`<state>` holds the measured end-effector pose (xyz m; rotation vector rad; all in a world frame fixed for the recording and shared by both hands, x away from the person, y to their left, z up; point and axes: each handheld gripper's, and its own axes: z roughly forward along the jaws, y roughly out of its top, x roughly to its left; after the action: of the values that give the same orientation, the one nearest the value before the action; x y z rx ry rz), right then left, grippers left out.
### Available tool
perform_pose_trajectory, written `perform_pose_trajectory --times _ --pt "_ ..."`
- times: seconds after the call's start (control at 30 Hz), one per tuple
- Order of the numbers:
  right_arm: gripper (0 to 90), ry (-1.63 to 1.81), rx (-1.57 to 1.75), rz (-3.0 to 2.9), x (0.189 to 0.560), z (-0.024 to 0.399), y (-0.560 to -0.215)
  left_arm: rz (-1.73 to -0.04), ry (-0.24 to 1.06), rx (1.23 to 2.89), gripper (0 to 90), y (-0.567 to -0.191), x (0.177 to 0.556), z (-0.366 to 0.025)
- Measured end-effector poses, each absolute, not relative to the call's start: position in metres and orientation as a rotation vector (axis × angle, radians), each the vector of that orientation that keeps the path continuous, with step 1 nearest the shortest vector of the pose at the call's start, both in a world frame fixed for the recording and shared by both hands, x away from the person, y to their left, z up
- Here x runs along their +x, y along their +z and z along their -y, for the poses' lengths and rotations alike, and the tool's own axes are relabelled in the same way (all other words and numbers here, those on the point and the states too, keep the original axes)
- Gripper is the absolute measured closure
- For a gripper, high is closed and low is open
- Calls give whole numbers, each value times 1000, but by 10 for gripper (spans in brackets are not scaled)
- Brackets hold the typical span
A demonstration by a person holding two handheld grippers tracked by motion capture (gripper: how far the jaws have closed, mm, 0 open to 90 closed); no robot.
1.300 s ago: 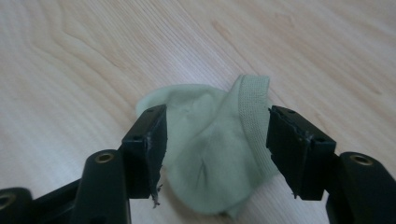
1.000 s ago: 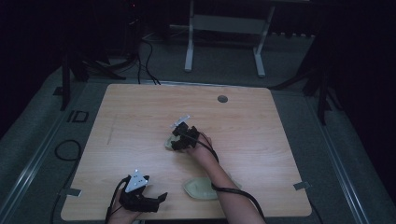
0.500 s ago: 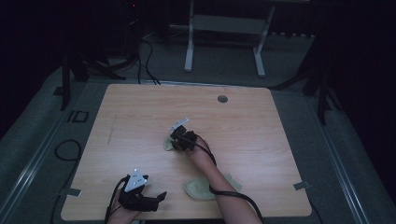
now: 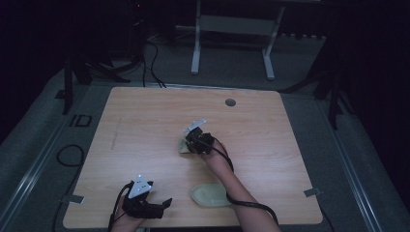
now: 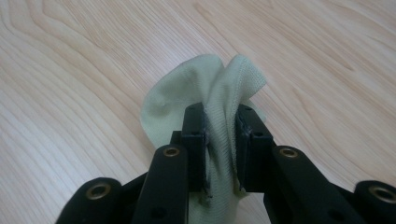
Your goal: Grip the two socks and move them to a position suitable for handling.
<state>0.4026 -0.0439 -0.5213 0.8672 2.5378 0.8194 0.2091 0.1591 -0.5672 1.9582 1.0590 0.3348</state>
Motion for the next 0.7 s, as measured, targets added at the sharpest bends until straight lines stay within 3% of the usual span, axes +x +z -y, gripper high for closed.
perform_pose_trajectory --times 0.7 --pt "754 838 959 -2447 365 127 -508 -1041 331 1960 55 -567 207 -156"
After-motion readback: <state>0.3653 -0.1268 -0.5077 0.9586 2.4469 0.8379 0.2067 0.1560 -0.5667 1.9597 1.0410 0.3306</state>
